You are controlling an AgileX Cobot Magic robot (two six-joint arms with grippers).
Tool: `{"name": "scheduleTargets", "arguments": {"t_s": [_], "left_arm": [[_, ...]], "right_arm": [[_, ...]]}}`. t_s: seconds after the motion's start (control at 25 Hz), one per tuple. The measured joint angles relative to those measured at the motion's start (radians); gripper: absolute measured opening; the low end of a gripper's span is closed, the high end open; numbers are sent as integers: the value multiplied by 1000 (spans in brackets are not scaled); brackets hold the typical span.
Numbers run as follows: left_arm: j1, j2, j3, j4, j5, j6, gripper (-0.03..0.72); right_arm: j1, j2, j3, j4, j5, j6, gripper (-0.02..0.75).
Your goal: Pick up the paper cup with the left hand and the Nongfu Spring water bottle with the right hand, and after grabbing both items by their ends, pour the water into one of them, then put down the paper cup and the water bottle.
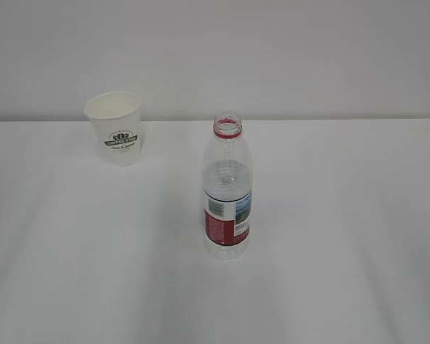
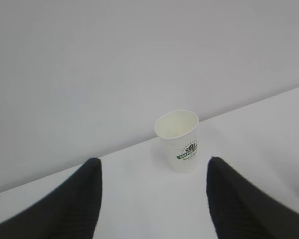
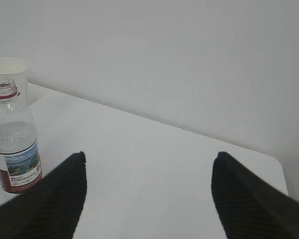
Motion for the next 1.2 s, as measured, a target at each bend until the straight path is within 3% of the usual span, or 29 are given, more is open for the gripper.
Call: {"name": "scheduleTargets", "arguments": {"t_s": [0.36,0.56,0.84,1.2], "left_arm": [[0,174,0,0,-81,0,482],[0,249,0,0,-103,0,478],[0,269,0,2,-112,0,477],[0,269,0,2,-114,0,476]], "right_arm": [[0,107,0,21,-136,-25,589],[0,204,0,102,-180,-25,588],[0,313,0,163,-205,-25,587],[0,327,0,174,-363,-25,588]]}}
